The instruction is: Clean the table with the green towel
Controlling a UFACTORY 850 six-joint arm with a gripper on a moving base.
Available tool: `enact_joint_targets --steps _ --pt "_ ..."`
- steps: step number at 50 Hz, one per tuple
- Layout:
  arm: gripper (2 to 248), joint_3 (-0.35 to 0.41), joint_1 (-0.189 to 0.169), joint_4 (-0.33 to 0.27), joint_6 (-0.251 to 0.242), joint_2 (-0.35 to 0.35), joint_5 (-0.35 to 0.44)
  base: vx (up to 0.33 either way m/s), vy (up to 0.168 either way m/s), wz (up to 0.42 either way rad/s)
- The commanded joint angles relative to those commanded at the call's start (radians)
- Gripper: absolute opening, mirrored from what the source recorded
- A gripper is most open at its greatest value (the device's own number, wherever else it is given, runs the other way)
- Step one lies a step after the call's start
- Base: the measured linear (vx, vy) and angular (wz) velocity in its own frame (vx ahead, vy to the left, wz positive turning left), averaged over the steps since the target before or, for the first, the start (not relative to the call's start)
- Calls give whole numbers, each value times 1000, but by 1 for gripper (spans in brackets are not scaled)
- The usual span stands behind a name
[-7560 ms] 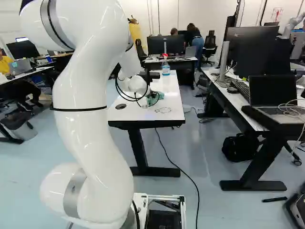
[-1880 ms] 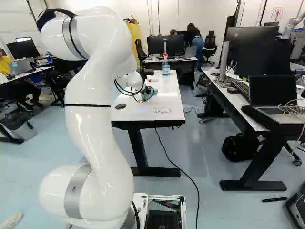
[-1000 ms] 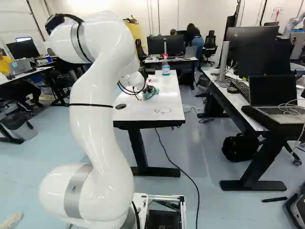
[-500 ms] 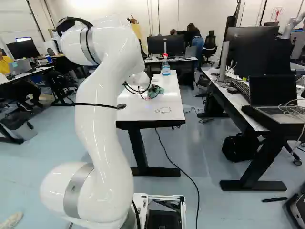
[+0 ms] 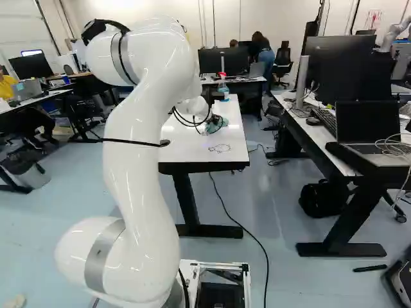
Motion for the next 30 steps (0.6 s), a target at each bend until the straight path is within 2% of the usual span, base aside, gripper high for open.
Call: enact_joint_targets --steps 15,30 --pt "45 73 -14 0 0 53 0 0 0 0" --pt "45 138 7 0 0 101 0 0 0 0"
